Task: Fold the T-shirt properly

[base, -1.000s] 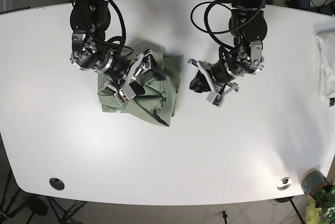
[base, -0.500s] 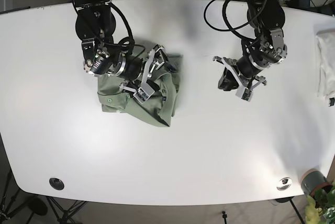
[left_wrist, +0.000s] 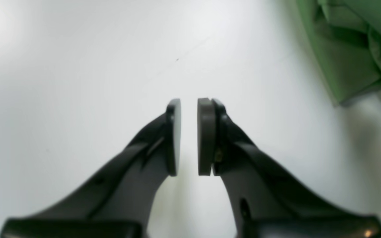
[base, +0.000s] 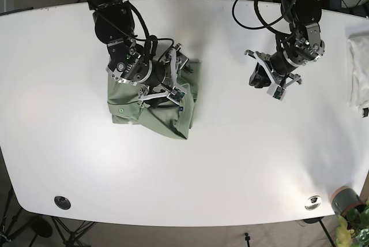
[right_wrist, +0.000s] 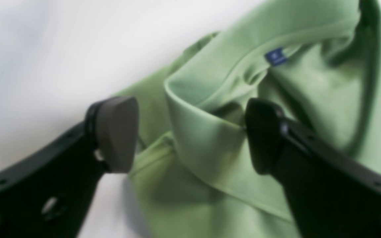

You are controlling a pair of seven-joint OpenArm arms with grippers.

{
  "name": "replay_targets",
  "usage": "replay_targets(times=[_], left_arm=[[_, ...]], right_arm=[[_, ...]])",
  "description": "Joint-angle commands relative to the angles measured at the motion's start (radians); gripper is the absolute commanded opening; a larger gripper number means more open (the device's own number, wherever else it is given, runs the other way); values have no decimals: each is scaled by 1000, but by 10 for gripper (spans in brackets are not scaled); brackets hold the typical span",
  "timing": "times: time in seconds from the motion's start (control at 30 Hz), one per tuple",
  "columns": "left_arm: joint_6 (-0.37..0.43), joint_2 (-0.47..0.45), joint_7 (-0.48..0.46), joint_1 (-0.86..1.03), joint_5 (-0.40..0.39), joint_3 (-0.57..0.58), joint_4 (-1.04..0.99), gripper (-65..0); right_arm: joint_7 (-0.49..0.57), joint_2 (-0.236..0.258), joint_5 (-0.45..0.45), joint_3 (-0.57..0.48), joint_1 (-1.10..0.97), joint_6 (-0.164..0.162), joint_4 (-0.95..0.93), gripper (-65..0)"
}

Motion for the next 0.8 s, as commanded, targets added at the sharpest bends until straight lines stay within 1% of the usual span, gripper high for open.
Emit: replay_targets(times=[0.0,0.03,0.07,0.13,0.2,0.3,0.43,0.63,0.77], left_arm=[[-2,-9,-25,-2,-16,-4,18,-582],[-2,-9,-25,2,-16,-4,18,-582],[-2,-9,-25,4,-16,-4,18,-582],[-2,-9,-25,4,-16,-4,18,-582],[-2,-9,-25,4,-17,-4,18,-582],[-2,-9,-25,7,-17,-4,18,-582],[-2,-9,-25,5,-16,-4,16,-582],[-2,-9,-25,7,-16,-4,16,-582],[-2,-8,-25,7,-16,-4,16,-582]], right_arm=[[42,-1,-3,1,12,-1,23,-296],[53,-1,-6,1,12,-1,20,-331],[65,-1,-8,3,12,-1,16,-387],[79,-1,-8,6,12,-1,-1,-469],[82,-1,-8,6,14,-1,-11,-539],[93,0,-8,6,12,-1,-9,-617],[90,2,-8,6,5,-1,39,-640],[85,-3,-3,0,-57,-1,200,-640],[13,-34,-5,-2,-71,-1,246,-640]])
